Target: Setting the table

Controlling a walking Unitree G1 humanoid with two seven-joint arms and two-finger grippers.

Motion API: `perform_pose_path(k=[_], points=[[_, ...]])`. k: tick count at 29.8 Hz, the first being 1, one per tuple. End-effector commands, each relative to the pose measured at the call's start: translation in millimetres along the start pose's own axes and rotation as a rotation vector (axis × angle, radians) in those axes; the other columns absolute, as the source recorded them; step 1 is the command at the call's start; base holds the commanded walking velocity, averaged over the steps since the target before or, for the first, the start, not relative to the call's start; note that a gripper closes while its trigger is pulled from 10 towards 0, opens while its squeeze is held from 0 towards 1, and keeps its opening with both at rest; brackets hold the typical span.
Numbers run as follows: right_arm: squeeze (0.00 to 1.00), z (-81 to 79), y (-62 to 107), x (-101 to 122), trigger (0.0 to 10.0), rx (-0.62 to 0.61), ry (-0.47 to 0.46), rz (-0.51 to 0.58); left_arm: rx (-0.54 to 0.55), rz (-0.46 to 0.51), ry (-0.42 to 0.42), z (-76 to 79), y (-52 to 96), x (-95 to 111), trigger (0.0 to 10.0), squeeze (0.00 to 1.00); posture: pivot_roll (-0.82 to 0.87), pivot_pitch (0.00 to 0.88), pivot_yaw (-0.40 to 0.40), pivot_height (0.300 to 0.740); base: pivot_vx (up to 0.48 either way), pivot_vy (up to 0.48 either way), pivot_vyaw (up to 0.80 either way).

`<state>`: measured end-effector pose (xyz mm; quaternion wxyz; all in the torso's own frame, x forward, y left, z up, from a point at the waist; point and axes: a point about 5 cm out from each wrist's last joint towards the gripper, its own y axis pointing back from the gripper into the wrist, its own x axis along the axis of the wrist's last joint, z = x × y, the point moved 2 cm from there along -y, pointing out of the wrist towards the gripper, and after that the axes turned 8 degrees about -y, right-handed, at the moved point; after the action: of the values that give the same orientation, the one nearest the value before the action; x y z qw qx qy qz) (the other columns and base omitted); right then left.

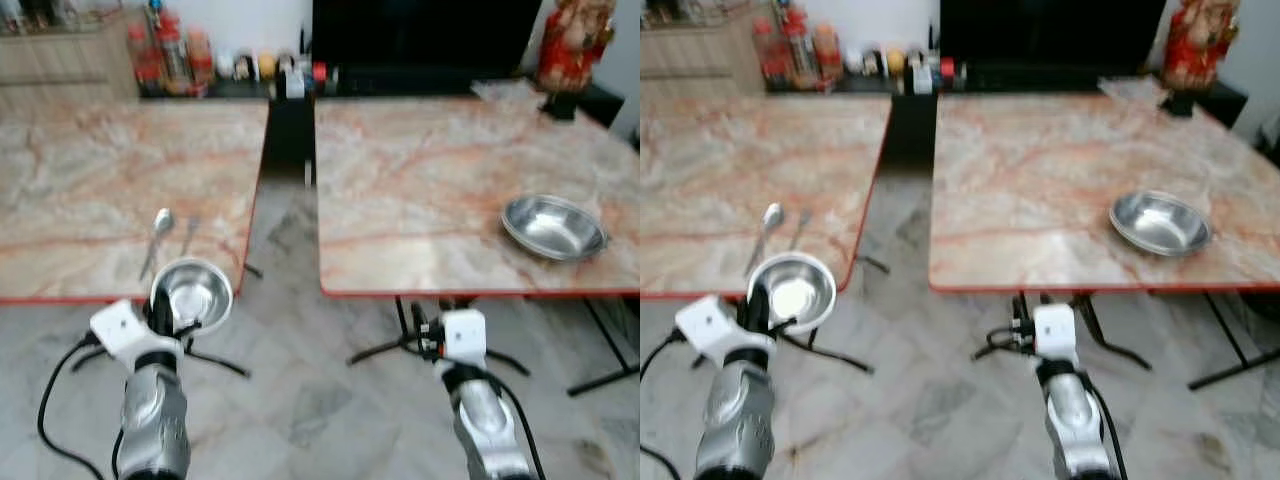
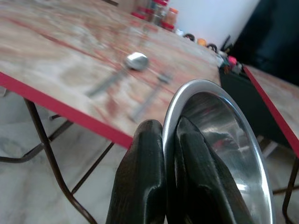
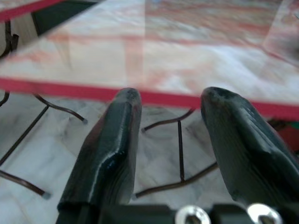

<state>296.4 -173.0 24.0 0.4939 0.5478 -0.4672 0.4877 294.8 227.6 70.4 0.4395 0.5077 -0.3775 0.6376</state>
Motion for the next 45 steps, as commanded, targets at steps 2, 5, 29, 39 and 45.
perform_pose_path(k=[2,5,29,39,45], points=[[0.0,10.6,8.4,-18.8,10.0,-0.04,-0.001,-0.092,-0.004,-0.086,-0.03,-2.0,9.4,-22.9,10.0,0.0,-0.04,0.0,0.004,0.74,0.0,0.0,0.0],[0.0,14.9,16.7,-37.6,10.0,-0.074,-0.03,-0.19,0.001,-0.149,-0.034,-6.6,15.1,-37.5,10.0,0.0,-0.04,0.0,0.007,0.74,0.0,0.0,0.0],[0.0,12.2,78.1,-121.5,10.0,-0.154,-0.141,-0.756,-0.077,-0.371,-0.162,1.8,21.0,-82.1,10.0,0.0,-0.03,0.0,0.018,0.74,0.0,0.0,0.0],[0.0,17.5,80.5,-122.2,10.0,-0.183,-0.153,-0.762,0.044,-0.586,-0.157,-42.4,50.6,-112.9,10.0,0.0,-0.04,0.0,0.015,0.74,0.0,0.0,0.0],[0.0,14.2,77.1,-121.2,10.0,-0.189,-0.164,-0.761,0.166,-0.727,-0.068,-55.8,66.8,-129.3,10.0,0.0,-0.05,0.0,0.012,0.74,0.0,0.0,0.0]])
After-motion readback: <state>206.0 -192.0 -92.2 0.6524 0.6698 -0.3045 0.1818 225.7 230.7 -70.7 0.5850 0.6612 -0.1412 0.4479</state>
